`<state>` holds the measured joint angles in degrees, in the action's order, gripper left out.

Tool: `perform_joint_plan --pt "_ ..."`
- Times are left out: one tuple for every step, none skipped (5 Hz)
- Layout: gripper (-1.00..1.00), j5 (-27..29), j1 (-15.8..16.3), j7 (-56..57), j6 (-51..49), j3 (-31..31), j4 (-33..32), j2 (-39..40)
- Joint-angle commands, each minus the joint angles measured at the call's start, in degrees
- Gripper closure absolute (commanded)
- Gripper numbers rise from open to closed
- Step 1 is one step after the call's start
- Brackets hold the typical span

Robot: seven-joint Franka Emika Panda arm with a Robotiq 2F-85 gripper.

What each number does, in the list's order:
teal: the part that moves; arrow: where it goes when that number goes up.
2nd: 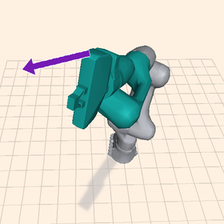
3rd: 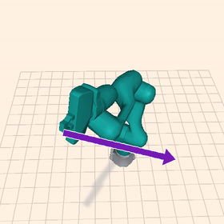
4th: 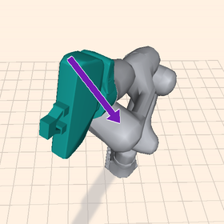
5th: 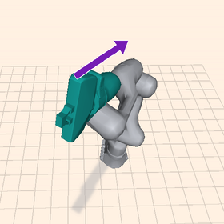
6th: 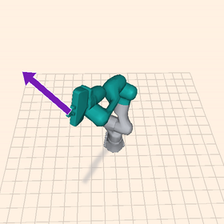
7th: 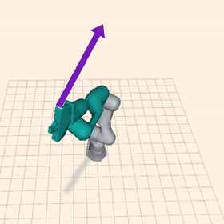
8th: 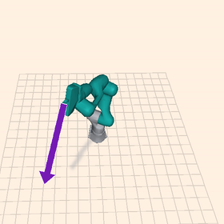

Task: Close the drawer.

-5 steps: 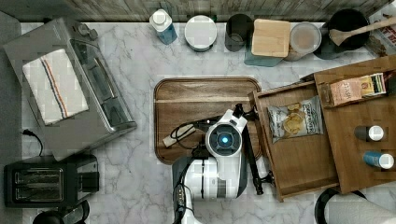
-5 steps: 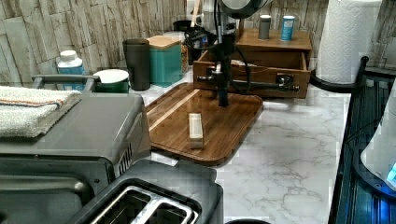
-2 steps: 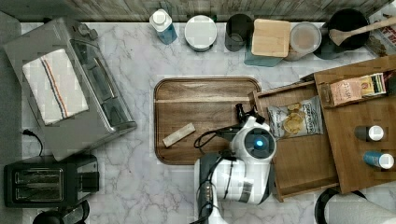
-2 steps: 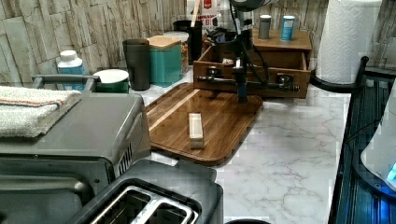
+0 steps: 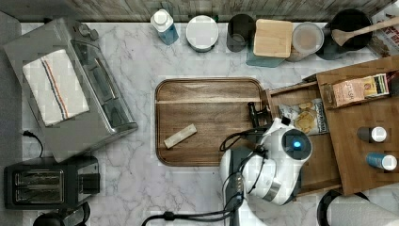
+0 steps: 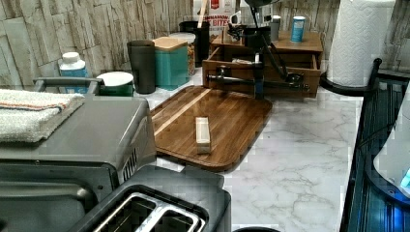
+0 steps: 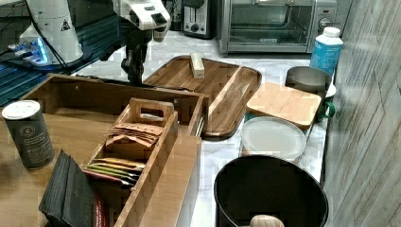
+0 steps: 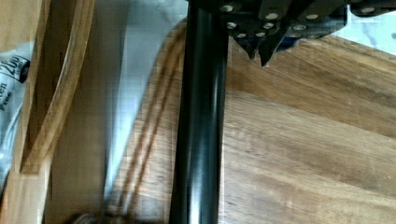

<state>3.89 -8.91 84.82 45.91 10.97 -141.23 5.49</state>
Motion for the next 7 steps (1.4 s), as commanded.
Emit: perform_joint_plan --pt "1.00 5.6 -6.0 11.9 -2.2 4.0 22.1 7.6" --pt "1.00 4.1 -7.7 12.7 -1.1 4.9 26.3 9.0" --pt "1.00 -0.1 -8.4 11.5 -0.7 6.6 30.0 10.9" --pt "1.00 -1.7 -9.8 12.1 1.7 7.7 31.6 12.6" --pt "1.00 -1.0 -10.4 16.2 2.3 10.5 34.8 16.3" --pt "1.00 0.3 -14.3 20.1 2.4 9.3 38.3 20.3" --pt "1.00 -0.7 -13.4 18.3 5.8 10.5 36.6 20.3"
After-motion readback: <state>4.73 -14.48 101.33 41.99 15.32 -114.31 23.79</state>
